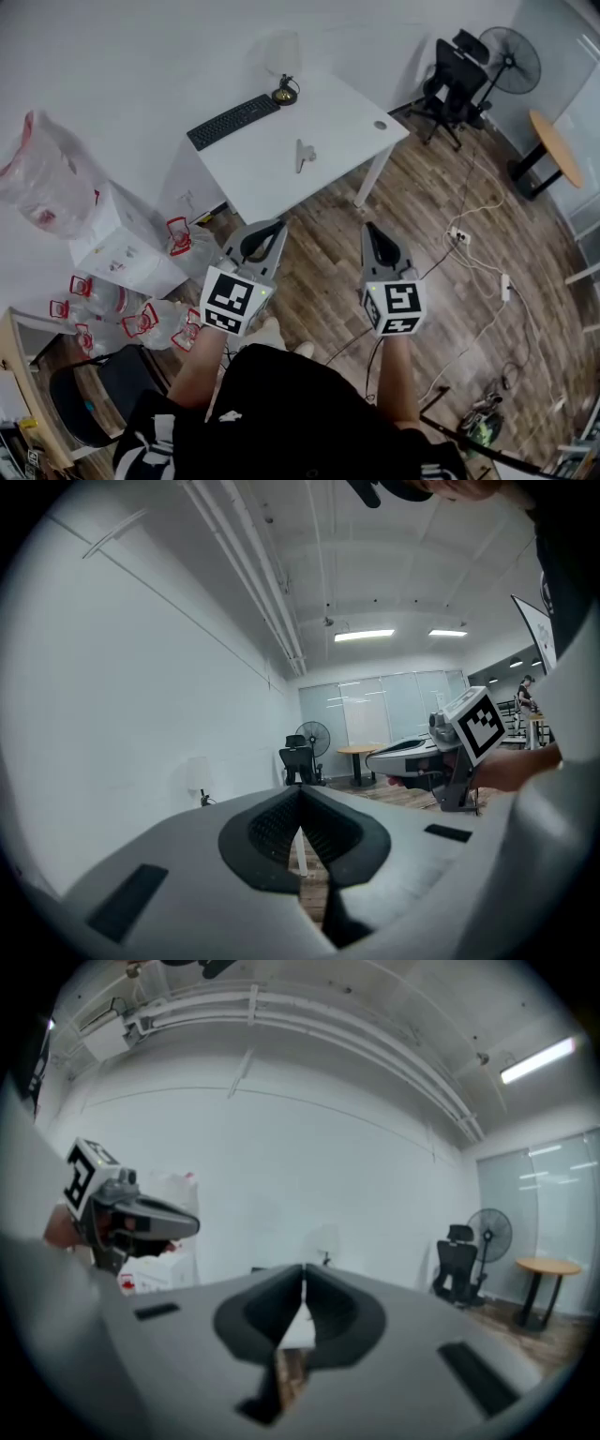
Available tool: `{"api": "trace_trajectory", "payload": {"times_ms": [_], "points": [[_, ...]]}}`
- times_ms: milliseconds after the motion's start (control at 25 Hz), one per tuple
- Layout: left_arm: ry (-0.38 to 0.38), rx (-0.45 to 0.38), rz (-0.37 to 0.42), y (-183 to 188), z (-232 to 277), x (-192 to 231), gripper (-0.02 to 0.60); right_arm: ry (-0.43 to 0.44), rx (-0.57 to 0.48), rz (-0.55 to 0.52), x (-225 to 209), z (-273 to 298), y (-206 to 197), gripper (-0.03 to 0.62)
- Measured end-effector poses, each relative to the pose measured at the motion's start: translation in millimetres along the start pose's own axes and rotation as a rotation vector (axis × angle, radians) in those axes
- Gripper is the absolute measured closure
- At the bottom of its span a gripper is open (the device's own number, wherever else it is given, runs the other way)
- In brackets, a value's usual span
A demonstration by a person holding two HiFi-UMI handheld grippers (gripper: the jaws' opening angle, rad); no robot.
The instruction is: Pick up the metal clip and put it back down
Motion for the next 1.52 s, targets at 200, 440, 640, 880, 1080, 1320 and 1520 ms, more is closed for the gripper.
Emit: {"api": "trace_trajectory", "payload": {"times_ms": [200, 440, 640, 880, 1080, 1320, 1520], "points": [[0.013, 0.000, 0.000, 1.2, 5.6, 0.7, 0.559, 0.022, 0.005, -0.010, -2.1, 5.1, -2.9, 0.559], [0.016, 0.006, -0.010, -2.3, 18.5, 7.7, 0.560, 0.042, 0.012, -0.023, -5.6, 19.6, -4.8, 0.559], [0.017, 0.005, -0.011, -4.3, 36.5, 28.6, 0.558, 0.058, 0.026, -0.020, -8.5, 45.4, -8.2, 0.559], [0.007, -0.002, -0.022, -8.0, 71.0, 70.6, 0.560, 0.060, 0.050, -0.030, -14.7, 94.9, -13.2, 0.559], [-0.013, -0.002, -0.025, -10.9, 105.7, 114.2, 0.559, 0.056, 0.060, -0.027, -19.7, 149.5, -12.5, 0.559], [-0.029, 0.001, -0.023, -4.9, 141.7, 184.7, 0.560, 0.059, 0.079, -0.020, -17.6, 221.9, -2.0, 0.559], [-0.036, -0.001, -0.030, -1.0, 160.6, 245.0, 0.560, 0.058, 0.100, -0.015, -8.5, 279.5, 8.7, 0.559]]}}
Point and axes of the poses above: the fingertips, and each gripper's own axes: z forward along the fingers, x to its left, y out of its top, the point moved 2 cm from there along -z, backward along the fingers, and after that the axes turned 15 degrees about -y, right-handed, at the moved point
